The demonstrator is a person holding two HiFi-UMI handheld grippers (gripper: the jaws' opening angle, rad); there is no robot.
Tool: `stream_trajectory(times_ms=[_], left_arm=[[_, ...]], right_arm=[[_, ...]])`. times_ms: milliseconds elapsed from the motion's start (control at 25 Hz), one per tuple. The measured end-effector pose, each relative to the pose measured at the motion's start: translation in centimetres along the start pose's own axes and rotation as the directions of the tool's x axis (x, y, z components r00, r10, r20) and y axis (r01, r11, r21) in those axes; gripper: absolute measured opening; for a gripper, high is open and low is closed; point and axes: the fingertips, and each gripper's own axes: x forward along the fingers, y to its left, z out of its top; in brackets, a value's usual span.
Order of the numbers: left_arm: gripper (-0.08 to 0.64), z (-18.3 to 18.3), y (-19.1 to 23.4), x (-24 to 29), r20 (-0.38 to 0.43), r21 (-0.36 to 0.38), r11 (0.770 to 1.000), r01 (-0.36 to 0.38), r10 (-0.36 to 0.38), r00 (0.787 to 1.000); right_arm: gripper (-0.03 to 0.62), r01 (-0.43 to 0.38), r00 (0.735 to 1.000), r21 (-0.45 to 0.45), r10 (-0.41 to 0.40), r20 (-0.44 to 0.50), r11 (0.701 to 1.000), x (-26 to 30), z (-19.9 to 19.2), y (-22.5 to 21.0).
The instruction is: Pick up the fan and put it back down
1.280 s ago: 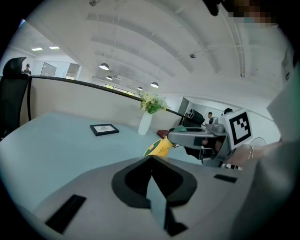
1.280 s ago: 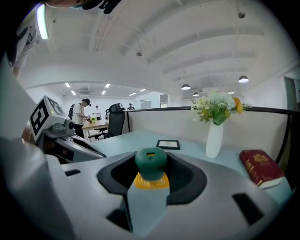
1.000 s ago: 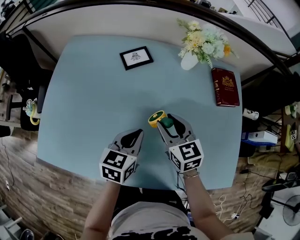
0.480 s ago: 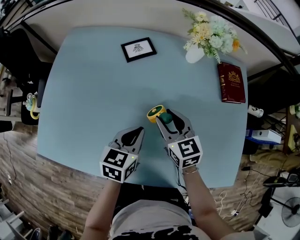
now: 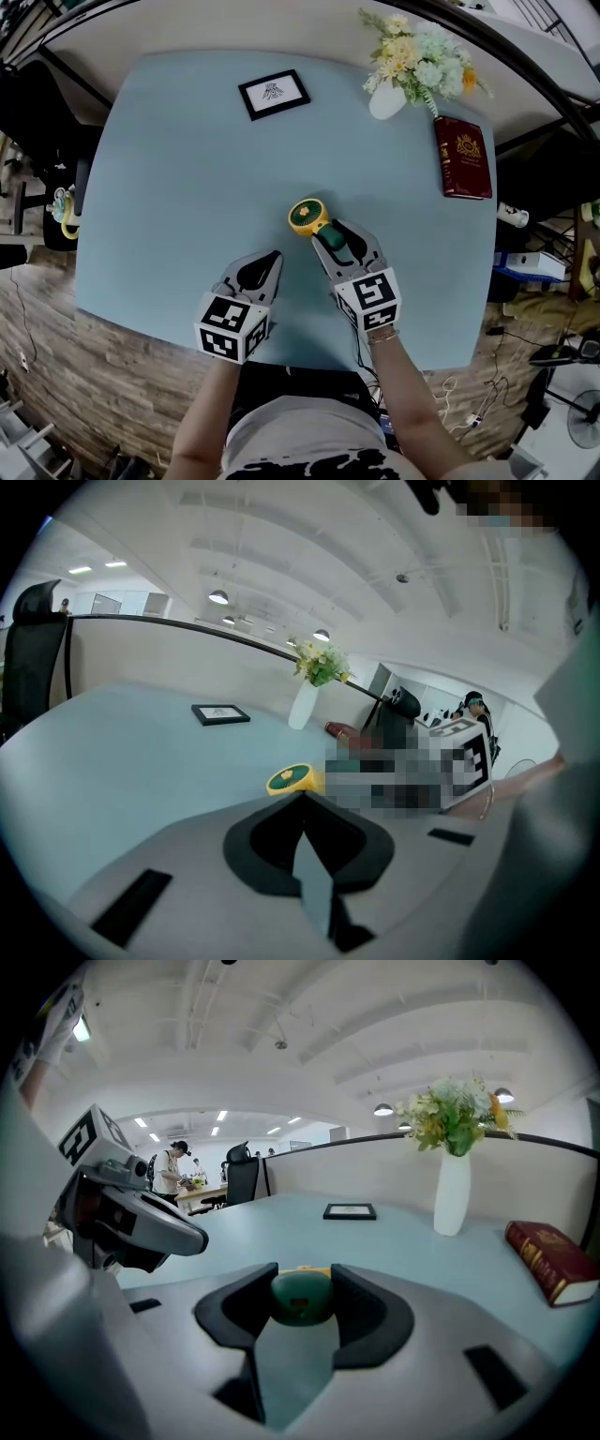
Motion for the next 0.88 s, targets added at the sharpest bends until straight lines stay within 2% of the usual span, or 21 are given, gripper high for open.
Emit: stream_trajectory(times_ms=[240, 400, 880], left_arm=[[0.011, -0.4, 0.0, -0.1, -0.005, -0.001, 1.000, 0.003, -0.003, 1.000], [0.011, -0.7, -0.3, -0.1, -0.014, 0.002, 1.000, 0.012, -0.012, 1.000], [0.011, -1.6, -1.5, -0.2, -0.029, 0.011, 0.999, 0.036, -0.036, 0.999]], right_arm=[[0.179, 0.013, 0.996, 0.016, -0.011, -0.085, 1.000, -0.3, -3.1, -0.1], [0.179, 0.018, 0.989, -0.003, -0.018, -0.145, 1.000, -0.4, -4.9, -0.1], [0.181, 0.014, 0.948, 0.031, -0.003, -0.317, 0.999, 0.0, -8.4, 0.3]])
